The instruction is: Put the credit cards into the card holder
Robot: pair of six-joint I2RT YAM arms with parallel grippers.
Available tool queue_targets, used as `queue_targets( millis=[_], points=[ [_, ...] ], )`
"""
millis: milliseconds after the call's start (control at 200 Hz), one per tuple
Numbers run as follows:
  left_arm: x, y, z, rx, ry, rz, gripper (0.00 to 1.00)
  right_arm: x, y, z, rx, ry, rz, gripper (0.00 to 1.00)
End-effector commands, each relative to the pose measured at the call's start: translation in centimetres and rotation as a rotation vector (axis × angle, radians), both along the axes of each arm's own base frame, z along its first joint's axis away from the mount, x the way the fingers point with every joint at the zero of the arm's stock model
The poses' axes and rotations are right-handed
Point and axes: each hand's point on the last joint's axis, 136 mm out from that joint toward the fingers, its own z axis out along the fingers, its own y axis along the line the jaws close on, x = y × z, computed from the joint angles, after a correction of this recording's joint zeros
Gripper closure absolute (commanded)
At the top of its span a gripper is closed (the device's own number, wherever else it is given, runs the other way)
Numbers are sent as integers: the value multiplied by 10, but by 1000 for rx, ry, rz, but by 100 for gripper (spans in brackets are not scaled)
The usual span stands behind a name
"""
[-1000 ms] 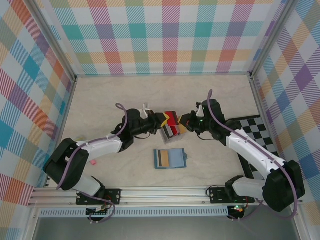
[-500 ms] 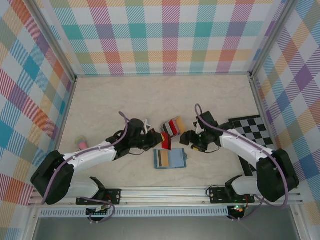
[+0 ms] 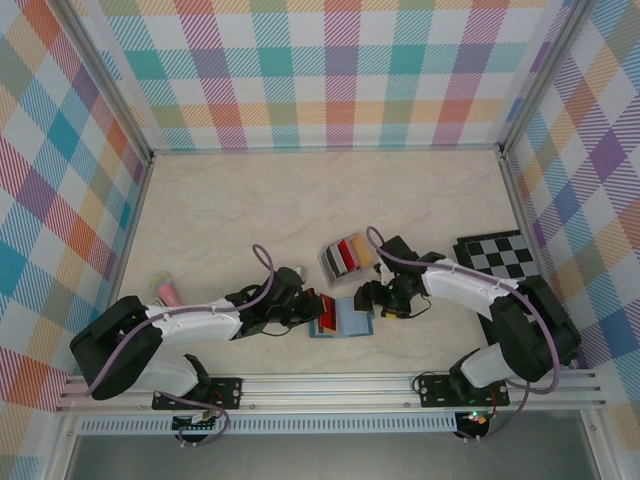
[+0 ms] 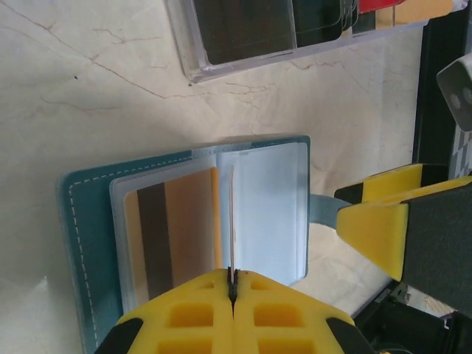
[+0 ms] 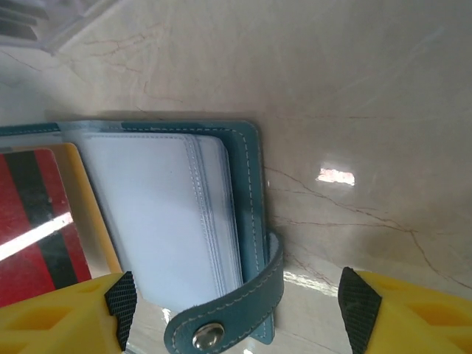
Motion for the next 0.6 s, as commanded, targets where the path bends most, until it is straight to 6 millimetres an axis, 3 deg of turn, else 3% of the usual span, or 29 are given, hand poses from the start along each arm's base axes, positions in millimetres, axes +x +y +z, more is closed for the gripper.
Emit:
queue_targets(
  millis=[0,275,595],
  points=[
    [3,-8,1,-15,-46,9,100,7,4,2,-3,-29,24,26],
    [-1,-15,-17,6,-28,13,100,5,6,-7,-9,-9,33,29],
    [-3,-24,-25,-21,-16,24,100,2,7,-16,-12,13,30,44]
  ],
)
